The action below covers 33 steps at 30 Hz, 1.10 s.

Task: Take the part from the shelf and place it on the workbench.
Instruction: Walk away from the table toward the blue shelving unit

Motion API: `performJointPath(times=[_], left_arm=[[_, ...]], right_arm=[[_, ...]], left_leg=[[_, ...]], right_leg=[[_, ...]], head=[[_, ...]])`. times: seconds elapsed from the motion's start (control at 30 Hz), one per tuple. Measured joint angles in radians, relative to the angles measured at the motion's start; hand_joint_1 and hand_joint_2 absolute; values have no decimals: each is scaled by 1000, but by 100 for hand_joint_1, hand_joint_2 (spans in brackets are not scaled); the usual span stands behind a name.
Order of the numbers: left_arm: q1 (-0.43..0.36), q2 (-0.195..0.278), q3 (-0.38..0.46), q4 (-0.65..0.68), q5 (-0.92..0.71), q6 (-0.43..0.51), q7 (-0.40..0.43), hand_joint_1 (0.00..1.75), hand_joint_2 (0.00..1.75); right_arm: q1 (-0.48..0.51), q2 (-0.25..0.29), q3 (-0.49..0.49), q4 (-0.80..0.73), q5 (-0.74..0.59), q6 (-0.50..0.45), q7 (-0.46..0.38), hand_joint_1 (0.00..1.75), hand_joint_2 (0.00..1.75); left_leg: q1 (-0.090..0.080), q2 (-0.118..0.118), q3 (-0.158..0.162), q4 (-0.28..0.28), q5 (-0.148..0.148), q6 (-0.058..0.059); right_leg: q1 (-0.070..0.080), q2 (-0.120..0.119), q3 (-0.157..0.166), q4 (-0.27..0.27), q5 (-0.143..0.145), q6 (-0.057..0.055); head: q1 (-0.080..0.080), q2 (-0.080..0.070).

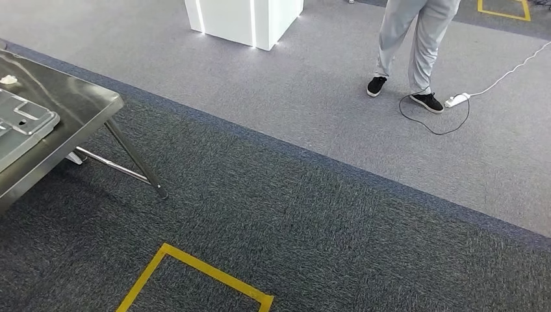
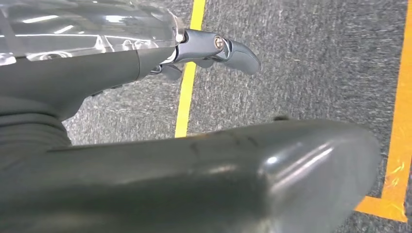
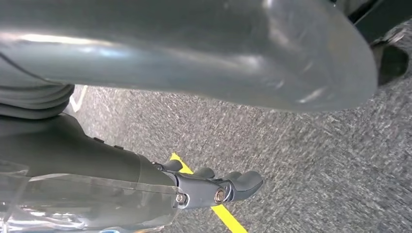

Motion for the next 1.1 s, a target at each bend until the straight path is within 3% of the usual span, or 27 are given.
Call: performJointPath(times=[0.07,0.13,0.2,0.3,0.33,0.37,0.4,0.47,0.53,0.63,0.7,0.77,0.83,0.87,0.9,0.93,1.0,1.03,1.1], left_arm=[[-1,0,-1,0,-1,0,0,0,0],[-4,0,-3,0,-2,0,1,0,0],[-5,0,-5,0,-2,0,3,0,0],[-5,0,-6,0,-2,0,6,0,0],[-4,0,-7,-1,-1,0,6,0,0],[-4,0,-7,-1,0,-1,7,0,0],[-4,0,-7,-1,1,-2,6,0,0],[-4,0,-7,0,5,-5,3,0,0],[-3,1,-6,0,9,-7,-1,0,0],[-2,2,-6,-1,13,-11,-3,0,0],[-2,0,-6,-1,18,-16,-4,0,0],[0,-3,-5,-1,25,-19,-4,0,0],[5,-3,-3,-1,33,-22,-8,0,0],[7,-3,-2,-1,37,-24,-11,0,0],[9,-4,-1,-1,40,-26,-14,0,0],[10,-5,0,-1,43,-28,-17,0,0],[11,-7,3,-2,46,-32,-22,0,0],[11,-7,4,-3,47,-34,-23,0,0],[11,-7,7,-3,50,-35,-25,0,0]], right_arm=[[-2,0,0,0,0,0,-1,0,0],[-2,0,0,0,0,0,-1,0,0],[-2,0,0,0,1,0,-1,0,0],[-2,-1,-1,0,1,-1,0,0,0],[-2,-1,-2,0,1,-1,1,0,0],[-2,-1,-2,0,1,-1,1,0,0],[-2,-1,-3,0,1,-1,1,0,0],[-2,-1,-4,0,1,0,2,0,0],[-2,0,-4,0,1,0,4,0,0],[0,1,-5,0,2,0,6,0,0],[3,0,-5,0,6,-2,6,0,0],[3,0,-5,0,14,-3,6,0,0],[3,0,-5,0,21,-3,5,0,0],[3,0,-5,0,23,-2,5,0,0],[4,0,-5,0,26,-2,5,0,0],[5,-1,-5,0,29,-1,5,0,0],[5,-2,-5,0,33,1,4,0,0],[5,-2,-4,0,34,2,4,0,0],[3,-2,-4,0,34,3,3,0,0]], left_leg=[[-3,5,0,5,-6,-12],[-1,10,1,7,-9,-23],[4,3,-9,38,-34,-34],[8,-15,-88,214,-129,-42],[9,-16,-116,273,-148,-42],[9,-17,-130,302,-149,-42],[9,-18,-126,290,-130,-39],[9,-26,-71,165,-54,-31],[5,-42,-21,46,-10,-22],[1,-47,-12,14,-5,-11],[4,-39,-7,4,4,2],[5,-28,-6,-2,9,11],[2,-18,-9,-1,9,14],[1,-13,-9,-1,8,14],[0,-10,-9,0,8,13],[1,-7,-8,1,7,11],[0,-3,-6,4,2,4],[-2,-1,-5,6,-1,-1],[-5,4,-5,9,-5,-10]], right_leg=[[5,-6,25,-55,10,-9],[8,3,24,-57,12,-23],[7,9,25,-62,16,-36],[10,16,25,-64,17,-48],[13,21,24,-63,17,-49],[15,26,25,-63,17,-50],[17,31,26,-62,17,-50],[18,42,29,-61,16,-49],[20,51,27,-59,16,-43],[18,60,21,-59,20,-25],[17,51,14,-40,4,-16],[15,35,-26,49,-51,-9],[11,28,-89,181,-111,-3],[9,27,-108,221,-120,0],[7,25,-109,223,-109,1],[6,22,-87,182,-80,2],[8,7,-13,38,-16,-1],[10,2,15,-18,1,-6],[14,1,29,-53,4,-17]], head=[[0,0],[0,0],[0,0],[0,0],[0,0],[0,0],[0,0],[0,0],[0,0],[0,0],[0,0],[0,0],[0,0],[0,0],[0,0],[0,0],[0,0],[0,0],[0,0]])
